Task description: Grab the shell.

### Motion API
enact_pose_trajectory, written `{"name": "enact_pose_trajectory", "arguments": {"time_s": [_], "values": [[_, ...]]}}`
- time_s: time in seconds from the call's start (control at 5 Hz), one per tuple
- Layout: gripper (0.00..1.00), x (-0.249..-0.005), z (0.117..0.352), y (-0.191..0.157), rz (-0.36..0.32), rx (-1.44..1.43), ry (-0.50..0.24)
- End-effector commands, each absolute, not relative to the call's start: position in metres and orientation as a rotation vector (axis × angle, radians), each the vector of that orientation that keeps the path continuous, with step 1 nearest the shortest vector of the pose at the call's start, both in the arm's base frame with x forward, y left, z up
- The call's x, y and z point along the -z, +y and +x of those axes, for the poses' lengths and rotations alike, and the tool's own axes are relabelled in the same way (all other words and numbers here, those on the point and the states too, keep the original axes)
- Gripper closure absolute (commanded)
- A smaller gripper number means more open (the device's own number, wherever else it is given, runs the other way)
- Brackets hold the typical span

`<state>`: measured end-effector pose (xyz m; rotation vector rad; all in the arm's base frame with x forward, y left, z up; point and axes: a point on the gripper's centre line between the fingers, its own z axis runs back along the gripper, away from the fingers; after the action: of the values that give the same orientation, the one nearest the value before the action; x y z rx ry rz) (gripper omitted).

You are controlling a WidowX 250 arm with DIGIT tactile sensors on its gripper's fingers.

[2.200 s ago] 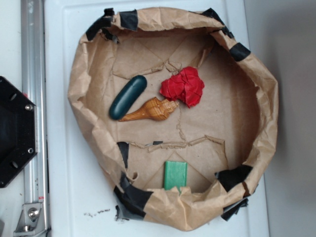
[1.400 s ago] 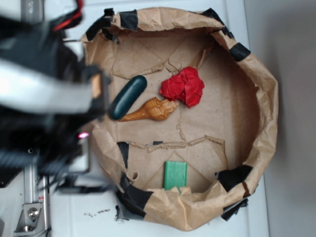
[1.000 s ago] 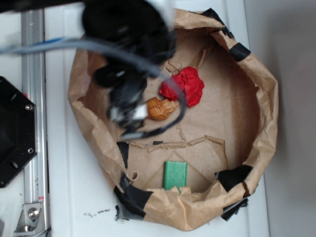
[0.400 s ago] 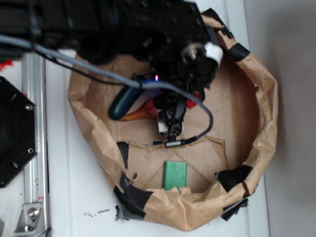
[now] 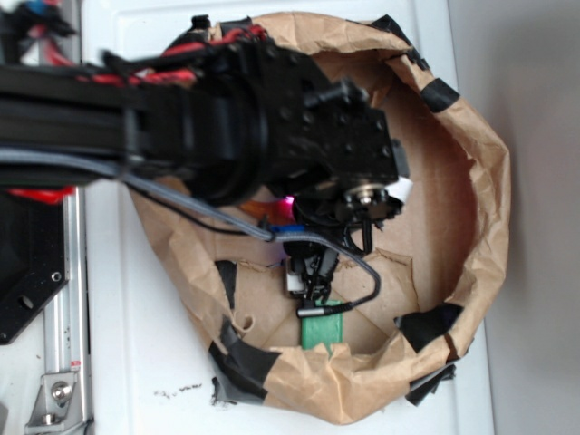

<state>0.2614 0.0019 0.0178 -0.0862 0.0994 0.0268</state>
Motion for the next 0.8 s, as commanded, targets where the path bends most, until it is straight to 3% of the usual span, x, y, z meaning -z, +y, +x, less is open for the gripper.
{"name": "enact_pose_trajectory", "arguments": {"time_s": [0.0, 0.2, 0.4, 0.6], "values": [[1.00, -0.034, 0.254, 0.002, -0.092, -0.009, 0.069], [1.00, -0.084, 0.257, 0.003, -0.078, 0.005, -0.007], [1.00, -0.134, 0.275, 0.016, -0.121, -0.002, -0.152], [1.00, -0.186, 0.280, 0.017, -0.127, -0.027, -0.225]]}}
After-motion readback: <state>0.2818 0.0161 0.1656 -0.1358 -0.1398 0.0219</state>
